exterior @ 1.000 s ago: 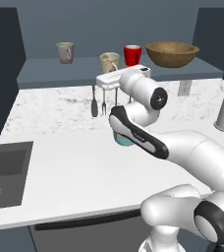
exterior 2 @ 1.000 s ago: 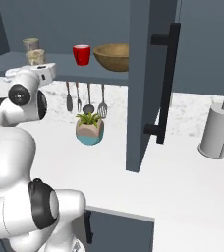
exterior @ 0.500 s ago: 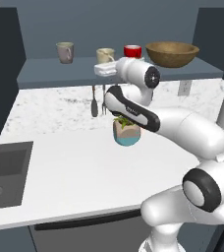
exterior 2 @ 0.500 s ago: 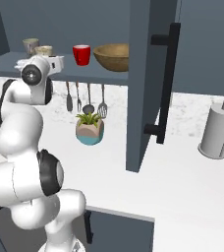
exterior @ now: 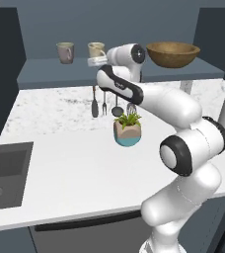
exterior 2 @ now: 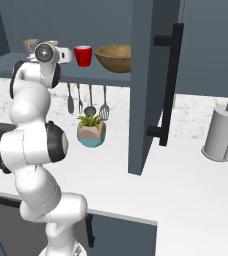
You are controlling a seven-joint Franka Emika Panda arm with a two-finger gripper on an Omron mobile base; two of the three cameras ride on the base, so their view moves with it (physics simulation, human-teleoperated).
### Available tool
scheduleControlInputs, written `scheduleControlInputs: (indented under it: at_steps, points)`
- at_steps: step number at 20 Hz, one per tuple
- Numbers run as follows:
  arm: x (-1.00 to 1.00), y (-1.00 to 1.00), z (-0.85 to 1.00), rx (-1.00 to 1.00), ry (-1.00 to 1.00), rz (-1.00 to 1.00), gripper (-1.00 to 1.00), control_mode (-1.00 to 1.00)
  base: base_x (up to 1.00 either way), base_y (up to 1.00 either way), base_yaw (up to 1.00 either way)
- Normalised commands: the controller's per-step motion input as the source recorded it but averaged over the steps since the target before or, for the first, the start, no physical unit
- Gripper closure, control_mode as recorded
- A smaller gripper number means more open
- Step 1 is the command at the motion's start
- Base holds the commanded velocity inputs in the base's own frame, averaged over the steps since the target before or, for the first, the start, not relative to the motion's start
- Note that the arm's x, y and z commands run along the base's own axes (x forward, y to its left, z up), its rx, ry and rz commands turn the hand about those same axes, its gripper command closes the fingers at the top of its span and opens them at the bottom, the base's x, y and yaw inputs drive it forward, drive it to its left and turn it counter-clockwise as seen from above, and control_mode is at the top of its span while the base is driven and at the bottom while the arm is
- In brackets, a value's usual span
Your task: Gather all objects into one cabinet and sort the glasses and bowls to opposite sides.
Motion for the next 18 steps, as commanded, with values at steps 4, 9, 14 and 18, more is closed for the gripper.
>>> scheduleControlInputs:
  at_steps: [4, 9, 14, 18]
  points:
    - [0.26, 0.00, -0.30, 0.00, 0.07, 0.00, -1.00, -1.00, 0.00, 0.00, 0.00]
    - [-0.04, 0.00, -0.08, 0.00, 0.00, 0.00, -1.00, -1.00, 0.00, 0.00, 0.00]
    - [-0.49, 0.00, 0.38, 0.06, -0.04, 0.02, -1.00, -1.00, 0.00, 0.00, 0.00]
    - [-0.79, 0.03, 0.98, 0.02, -0.20, 0.07, -1.00, -1.00, 0.00, 0.00, 0.00]
